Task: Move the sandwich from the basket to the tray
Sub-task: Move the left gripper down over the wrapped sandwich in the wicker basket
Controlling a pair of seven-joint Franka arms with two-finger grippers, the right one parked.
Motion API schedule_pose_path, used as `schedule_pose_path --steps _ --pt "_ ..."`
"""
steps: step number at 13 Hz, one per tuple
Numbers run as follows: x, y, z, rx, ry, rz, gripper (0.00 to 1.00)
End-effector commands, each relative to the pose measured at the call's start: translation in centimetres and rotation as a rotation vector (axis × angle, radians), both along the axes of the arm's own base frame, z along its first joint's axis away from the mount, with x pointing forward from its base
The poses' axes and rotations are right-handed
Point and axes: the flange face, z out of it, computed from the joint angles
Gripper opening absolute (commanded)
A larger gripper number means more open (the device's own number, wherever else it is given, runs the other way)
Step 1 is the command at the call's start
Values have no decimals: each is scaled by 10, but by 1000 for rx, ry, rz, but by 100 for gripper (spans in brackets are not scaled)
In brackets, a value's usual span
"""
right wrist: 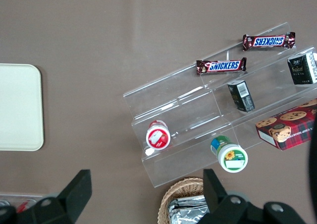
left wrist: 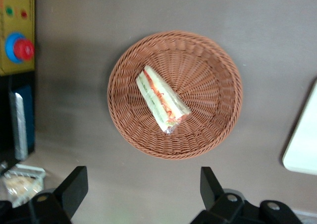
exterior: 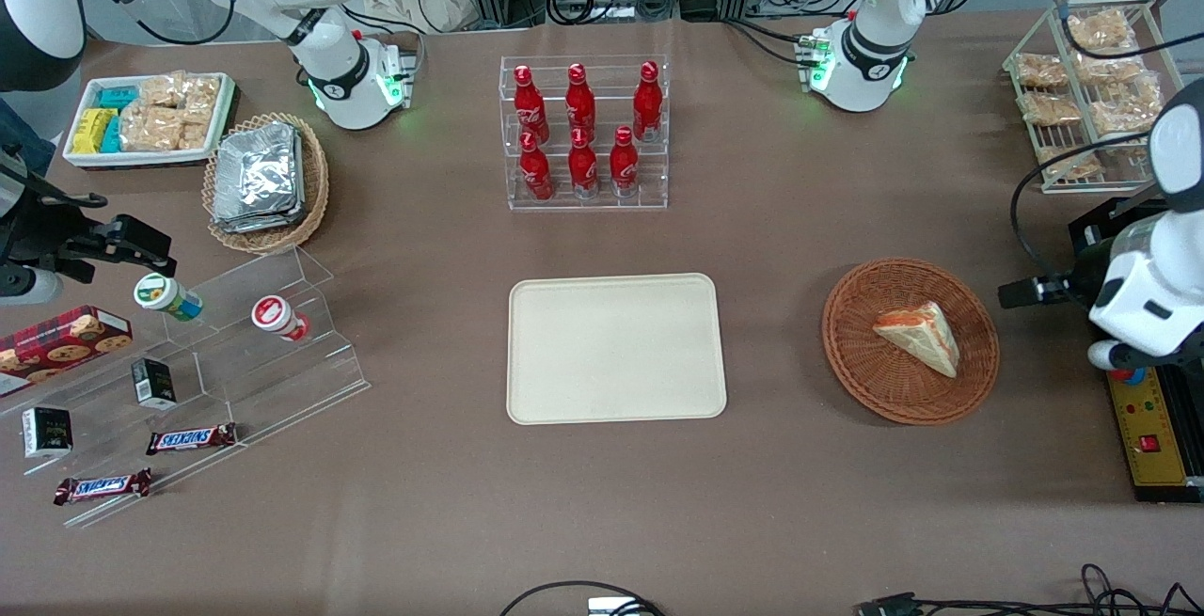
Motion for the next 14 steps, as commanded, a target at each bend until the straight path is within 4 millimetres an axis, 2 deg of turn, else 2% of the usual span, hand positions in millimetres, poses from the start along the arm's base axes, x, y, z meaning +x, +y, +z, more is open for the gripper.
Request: schedule_pose_path --steps 1,2,4,6,9,11,14 --pt "14 -2 -42 11 64 86 100" --pt "16 3 -63 24 94 101 100" --pt "12 5 -90 23 71 117 100" --pt "7 3 -110 45 -5 306 100" --pt "-10 -3 -155 81 -46 502 100" --pt "-25 -7 -179 82 -81 556 100" --pt "-34 -9 -198 93 -77 608 100"
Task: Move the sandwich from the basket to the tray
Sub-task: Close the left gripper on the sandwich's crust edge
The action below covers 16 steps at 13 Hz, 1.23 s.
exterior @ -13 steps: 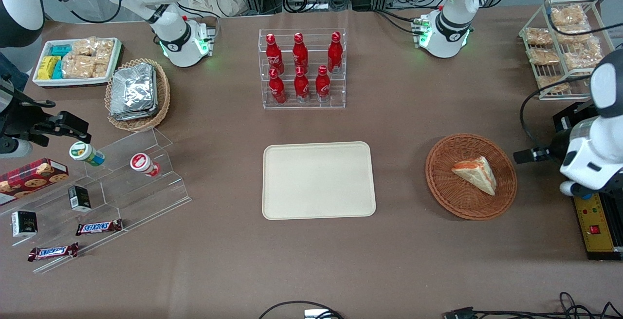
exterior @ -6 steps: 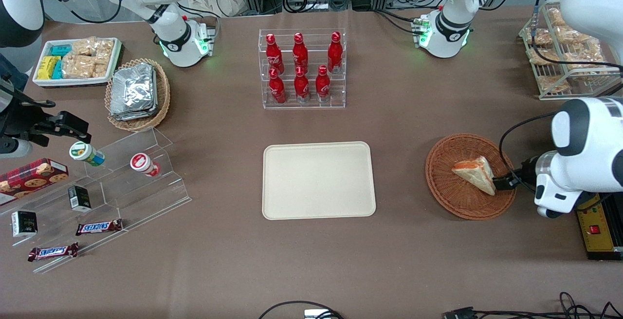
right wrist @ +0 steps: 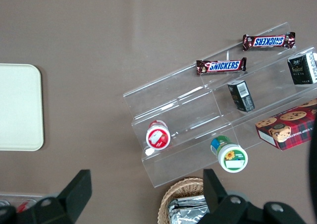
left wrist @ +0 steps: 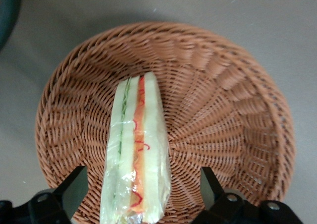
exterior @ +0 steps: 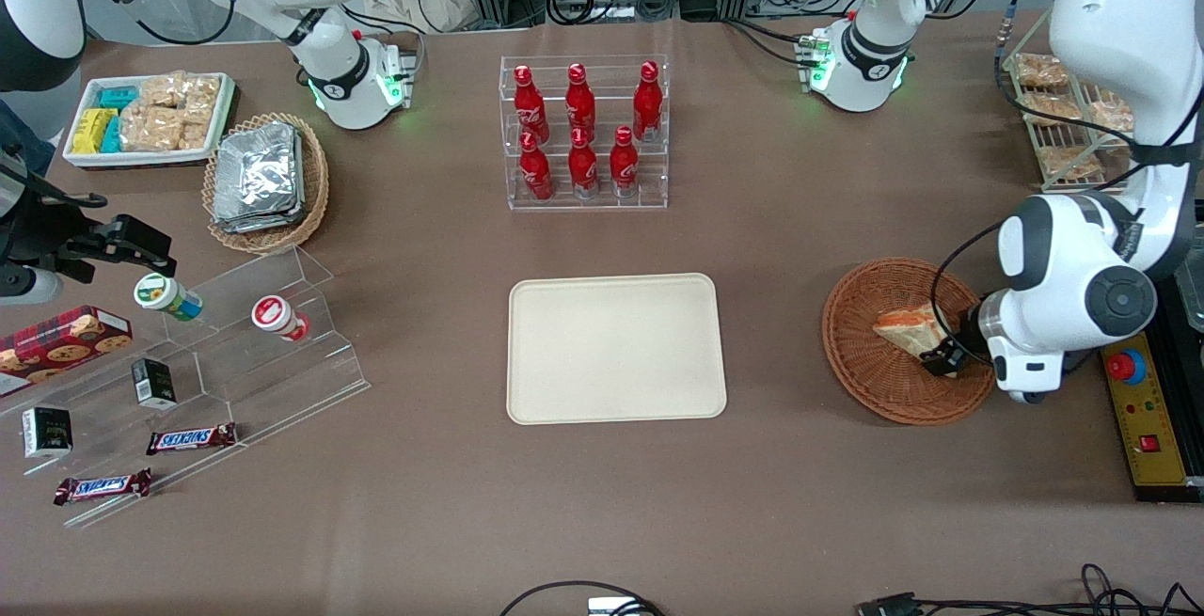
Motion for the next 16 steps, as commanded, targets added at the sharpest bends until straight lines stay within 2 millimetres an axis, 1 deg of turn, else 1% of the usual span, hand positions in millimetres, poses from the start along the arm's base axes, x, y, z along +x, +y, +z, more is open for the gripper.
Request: schedule_pose_path --steps 1,3,5,6,8,9,10,11,12,13,16 --pt "-15 0 -2 12 1 45 100" --pt "-22 -1 -16 8 -12 65 100" --pt "-23 -2 -39 12 -6 126 100" --pt "-21 -4 -46 8 -14 134 100" --pt "-12 -4 -51 2 -27 151 100" --pt "-11 -4 -53 4 -26 157 76" --pt "-9 -4 -48 7 -33 167 31" --pt "-6 -4 -42 7 -41 169 5" --pt "-3 -5 -37 14 -53 156 0" --pt "0 -5 -28 16 -68 152 0" --pt "12 -6 15 25 -83 131 0"
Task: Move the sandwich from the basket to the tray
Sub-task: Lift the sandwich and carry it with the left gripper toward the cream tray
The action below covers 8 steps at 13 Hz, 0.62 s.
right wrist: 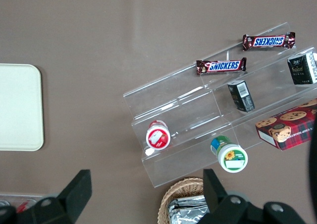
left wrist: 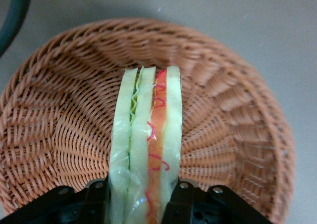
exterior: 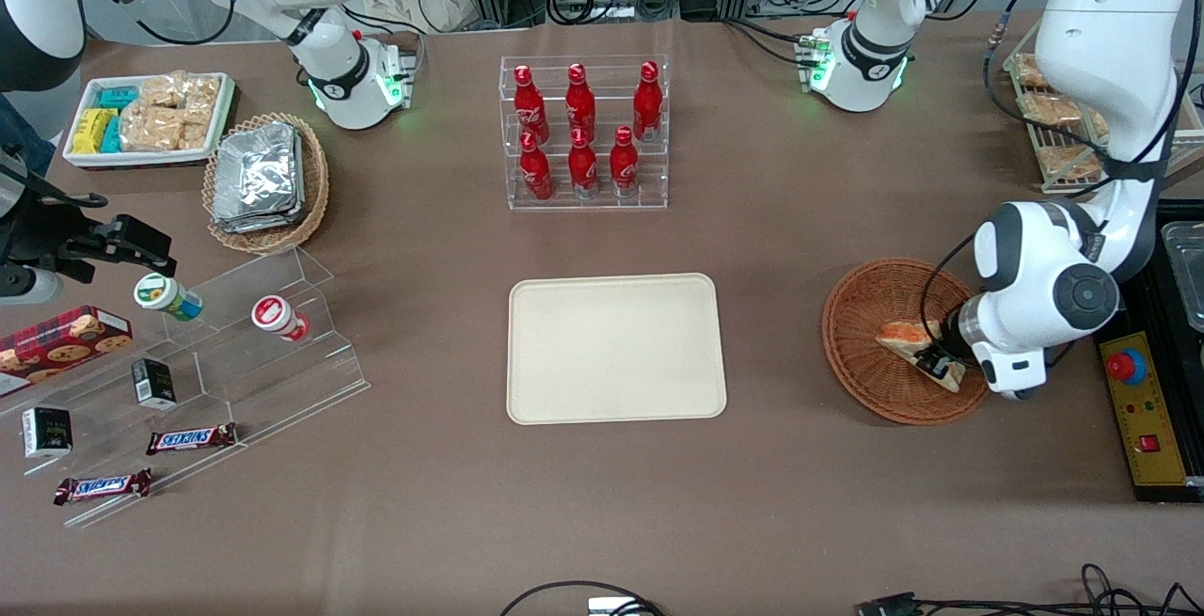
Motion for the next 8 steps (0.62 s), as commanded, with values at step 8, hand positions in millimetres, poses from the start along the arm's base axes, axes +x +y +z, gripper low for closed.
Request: schedule_pose_path --steps 8 --pt "48 -113 191 -21 -25 -413 0"
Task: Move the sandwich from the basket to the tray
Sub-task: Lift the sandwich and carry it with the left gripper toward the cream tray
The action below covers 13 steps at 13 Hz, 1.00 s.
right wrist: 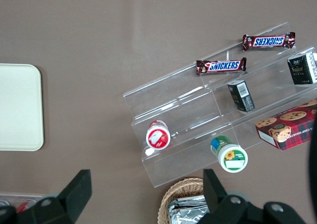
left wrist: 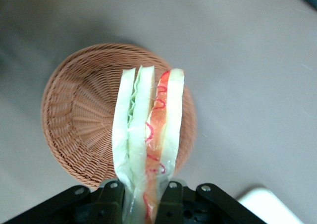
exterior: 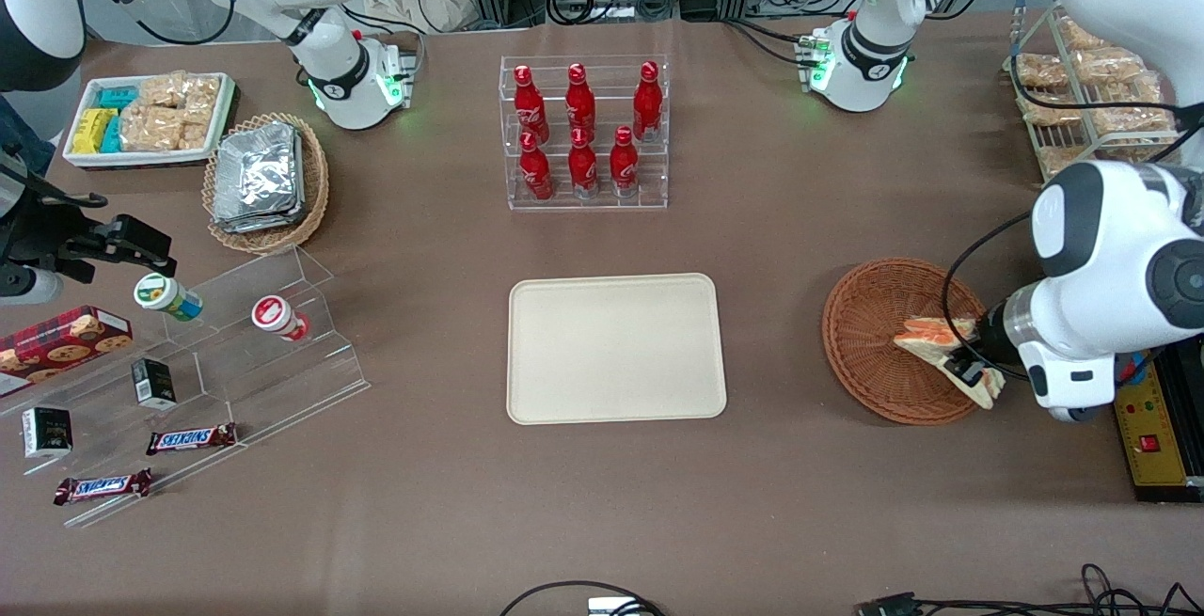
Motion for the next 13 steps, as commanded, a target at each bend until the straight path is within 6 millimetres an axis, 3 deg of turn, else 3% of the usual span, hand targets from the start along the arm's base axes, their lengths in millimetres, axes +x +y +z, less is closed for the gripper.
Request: schedule_pose_path --steps 1,3,6,9,10,12,13 --pt "-3 -71 -3 -21 5 -313 0" --pt "-17 -149 -54 -31 80 -487 0" --pt "-27 -237 -119 -44 124 -614 0" --pt "-49 -307 -181 -67 131 -688 0" --pt "-57 -321 -196 -68 131 -706 0" --pt "-62 -325 -214 -67 152 -704 2" --pt "-65 -325 -219 -64 162 -707 12"
